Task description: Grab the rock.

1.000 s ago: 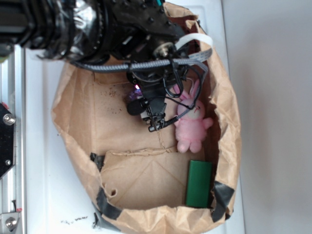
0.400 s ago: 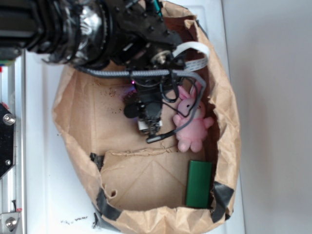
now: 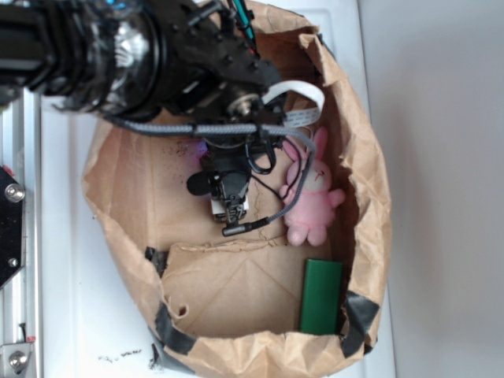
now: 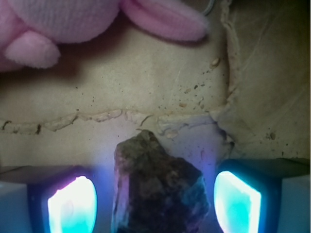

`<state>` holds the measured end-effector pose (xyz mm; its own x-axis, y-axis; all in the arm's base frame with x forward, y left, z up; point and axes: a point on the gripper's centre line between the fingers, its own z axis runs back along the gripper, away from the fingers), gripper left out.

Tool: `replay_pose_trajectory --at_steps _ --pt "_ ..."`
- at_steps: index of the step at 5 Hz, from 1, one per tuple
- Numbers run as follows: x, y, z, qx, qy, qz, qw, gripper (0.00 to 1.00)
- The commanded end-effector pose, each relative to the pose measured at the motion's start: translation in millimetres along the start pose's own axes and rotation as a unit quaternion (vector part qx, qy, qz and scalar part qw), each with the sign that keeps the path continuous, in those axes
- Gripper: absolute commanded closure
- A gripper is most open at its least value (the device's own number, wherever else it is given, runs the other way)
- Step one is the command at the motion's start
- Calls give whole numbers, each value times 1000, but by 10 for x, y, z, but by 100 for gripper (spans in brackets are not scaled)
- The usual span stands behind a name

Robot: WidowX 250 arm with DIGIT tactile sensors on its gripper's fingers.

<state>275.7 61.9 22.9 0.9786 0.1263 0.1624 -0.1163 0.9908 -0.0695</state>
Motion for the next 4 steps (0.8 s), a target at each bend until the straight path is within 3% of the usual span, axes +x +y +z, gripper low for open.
replay_pose_trajectory --at_steps 1,3,4 --pt "122 -13 61 -2 2 17 1000 100" --pt "131 -8 365 -14 -6 32 999 100" --pt "79 -119 861 -15 -30 50 998 100"
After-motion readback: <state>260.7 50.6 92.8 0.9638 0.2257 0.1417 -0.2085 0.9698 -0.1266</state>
